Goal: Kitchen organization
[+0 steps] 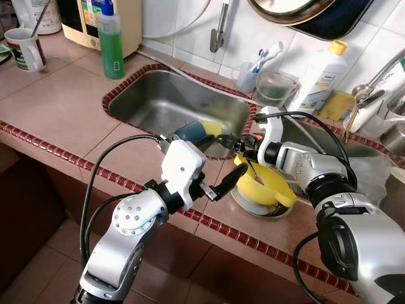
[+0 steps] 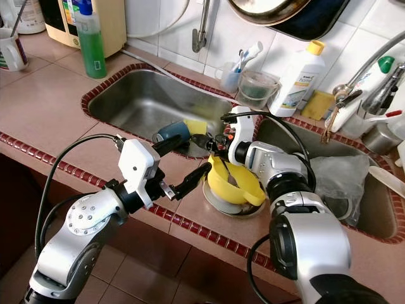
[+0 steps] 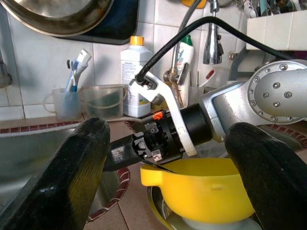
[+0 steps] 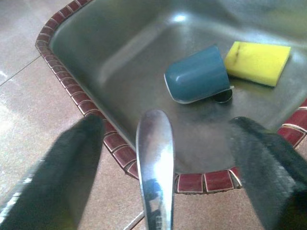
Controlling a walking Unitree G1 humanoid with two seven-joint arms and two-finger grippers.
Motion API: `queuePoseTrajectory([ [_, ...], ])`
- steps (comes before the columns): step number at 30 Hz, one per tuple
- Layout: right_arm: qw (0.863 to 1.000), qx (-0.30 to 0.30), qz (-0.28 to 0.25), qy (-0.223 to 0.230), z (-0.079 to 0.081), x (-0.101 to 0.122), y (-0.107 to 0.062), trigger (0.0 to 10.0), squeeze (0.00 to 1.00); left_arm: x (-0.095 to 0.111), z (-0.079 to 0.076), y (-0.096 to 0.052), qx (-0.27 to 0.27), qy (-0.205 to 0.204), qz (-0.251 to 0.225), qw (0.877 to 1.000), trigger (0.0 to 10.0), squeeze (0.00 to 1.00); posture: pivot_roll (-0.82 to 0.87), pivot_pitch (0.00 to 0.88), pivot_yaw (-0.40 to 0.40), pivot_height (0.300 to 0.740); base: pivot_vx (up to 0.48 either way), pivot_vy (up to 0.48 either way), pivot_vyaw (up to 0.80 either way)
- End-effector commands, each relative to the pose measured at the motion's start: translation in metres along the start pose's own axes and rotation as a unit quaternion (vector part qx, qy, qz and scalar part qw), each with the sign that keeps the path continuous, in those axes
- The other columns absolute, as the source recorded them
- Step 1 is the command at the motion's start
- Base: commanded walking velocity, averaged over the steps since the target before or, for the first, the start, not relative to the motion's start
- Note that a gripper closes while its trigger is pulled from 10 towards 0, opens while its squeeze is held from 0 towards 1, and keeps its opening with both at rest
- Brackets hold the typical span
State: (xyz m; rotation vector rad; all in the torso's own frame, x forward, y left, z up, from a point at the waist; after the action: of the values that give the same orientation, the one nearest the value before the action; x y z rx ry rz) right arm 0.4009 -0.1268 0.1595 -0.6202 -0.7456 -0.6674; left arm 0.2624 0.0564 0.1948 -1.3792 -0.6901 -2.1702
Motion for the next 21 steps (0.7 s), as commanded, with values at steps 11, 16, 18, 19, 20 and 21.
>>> queuePoseTrajectory([
  [11, 1.0, 0.0, -0.021, 0.017, -0.0014, 0.0097, -0.0037, 0.0, 0.0, 0.0062, -0.0056, 0.002, -0.005, -0.006, -0.007, 1.0, 10.0, 0.0, 0.06, 0.137, -0.19, 0.74, 0.0, 0.0, 0.0],
  [16, 1.0, 0.001, -0.022, 0.017, -0.0011, 0.0117, -0.0043, 0.0, 0.0, 0.0064, -0.0053, 0.0026, -0.002, -0.005, -0.009, 1.0, 10.0, 0.0, 0.06, 0.133, -0.192, 0.74, 0.0, 0.0, 0.0],
  [18, 1.0, 0.001, -0.022, 0.016, -0.0009, 0.0122, -0.0043, 0.0, 0.0, 0.0066, -0.0051, 0.0027, -0.002, -0.005, -0.009, 1.0, 10.0, 0.0, 0.06, 0.133, -0.192, 0.74, 0.0, 0.0, 0.0],
  [19, 1.0, 0.001, -0.022, 0.015, -0.0009, 0.0126, -0.0044, 0.0, 0.0, 0.0067, -0.0047, 0.0031, -0.001, -0.004, -0.01, 1.0, 10.0, 0.0, 0.05, 0.128, -0.194, 0.74, 0.0, 0.0, 0.0],
  [20, 1.0, 0.002, -0.023, 0.015, -0.0004, 0.014, -0.0046, 0.0, 0.0, 0.0068, -0.0039, 0.0037, 0.0, -0.004, -0.01, 1.0, 10.0, 0.0, 0.05, 0.128, -0.194, 0.74, 0.0, 0.0, 0.0],
  [21, 1.0, 0.002, -0.023, 0.015, -0.0003, 0.0144, -0.0047, 0.0, 0.0, 0.0068, -0.0037, 0.0039, 0.0, -0.004, -0.01, 1.0, 10.0, 0.0, 0.05, 0.128, -0.194, 0.74, 0.0, 0.0, 0.0],
])
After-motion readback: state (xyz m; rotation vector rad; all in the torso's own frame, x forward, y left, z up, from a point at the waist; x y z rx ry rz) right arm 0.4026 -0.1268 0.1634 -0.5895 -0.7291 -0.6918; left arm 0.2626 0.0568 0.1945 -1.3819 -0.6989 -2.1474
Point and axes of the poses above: a point about 5 cm out from each wrist's last joint towards the gripper, its own y axis pointing out of the wrist towards the gripper, its own x axis along the axis of the wrist's last joint, z = x × y, the point moved 1 cm from there along y, pointing out of the wrist towards the gripper, and after that the axes turned 13 degrees about y, right-handed, at the moved point
